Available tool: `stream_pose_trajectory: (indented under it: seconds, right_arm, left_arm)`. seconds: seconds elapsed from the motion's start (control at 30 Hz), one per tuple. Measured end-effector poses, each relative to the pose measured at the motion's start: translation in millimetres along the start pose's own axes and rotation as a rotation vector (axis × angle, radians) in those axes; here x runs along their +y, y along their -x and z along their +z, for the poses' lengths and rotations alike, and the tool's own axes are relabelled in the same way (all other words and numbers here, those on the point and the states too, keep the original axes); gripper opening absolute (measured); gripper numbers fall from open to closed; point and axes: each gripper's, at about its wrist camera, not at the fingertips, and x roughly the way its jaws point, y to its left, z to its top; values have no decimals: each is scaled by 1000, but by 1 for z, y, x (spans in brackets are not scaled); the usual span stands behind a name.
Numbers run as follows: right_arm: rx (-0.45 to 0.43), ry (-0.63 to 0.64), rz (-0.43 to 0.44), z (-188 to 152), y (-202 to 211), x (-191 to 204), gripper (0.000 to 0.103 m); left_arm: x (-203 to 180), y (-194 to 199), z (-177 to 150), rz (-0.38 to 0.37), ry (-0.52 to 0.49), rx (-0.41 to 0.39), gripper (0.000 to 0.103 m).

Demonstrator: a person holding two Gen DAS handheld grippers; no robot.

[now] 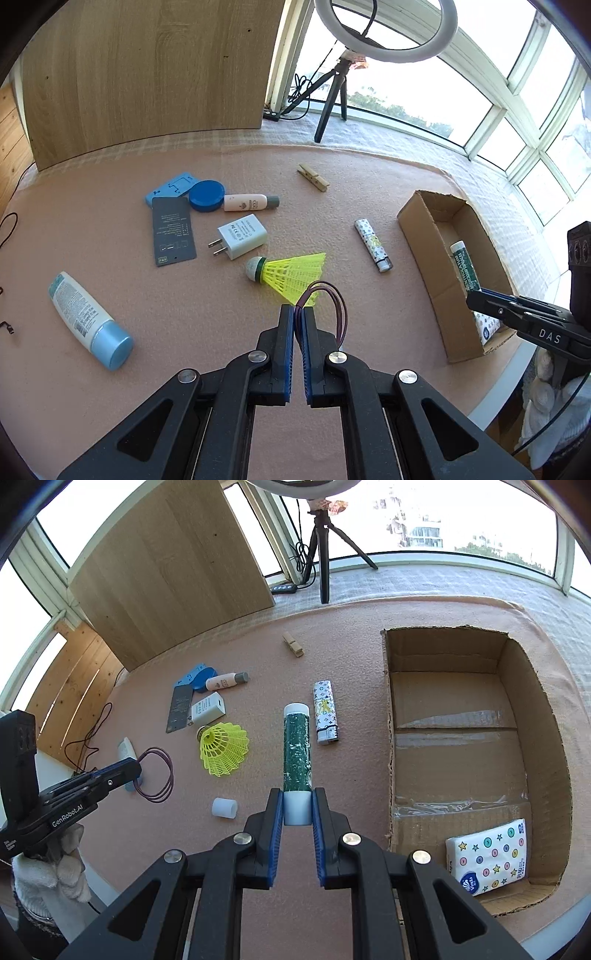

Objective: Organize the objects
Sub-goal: 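Drop the glue stick with the right tool into the box while the left tool drops the rubber band there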

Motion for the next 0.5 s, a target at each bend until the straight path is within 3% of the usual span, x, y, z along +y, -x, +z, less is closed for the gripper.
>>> stream_pose_trajectory:
  seconds: [0.5]
  right_arm:
    - [-101,-114,-172,-10,62,-86,14]
  left_arm:
    - [-139,-42,44,-151,-206,-25,4]
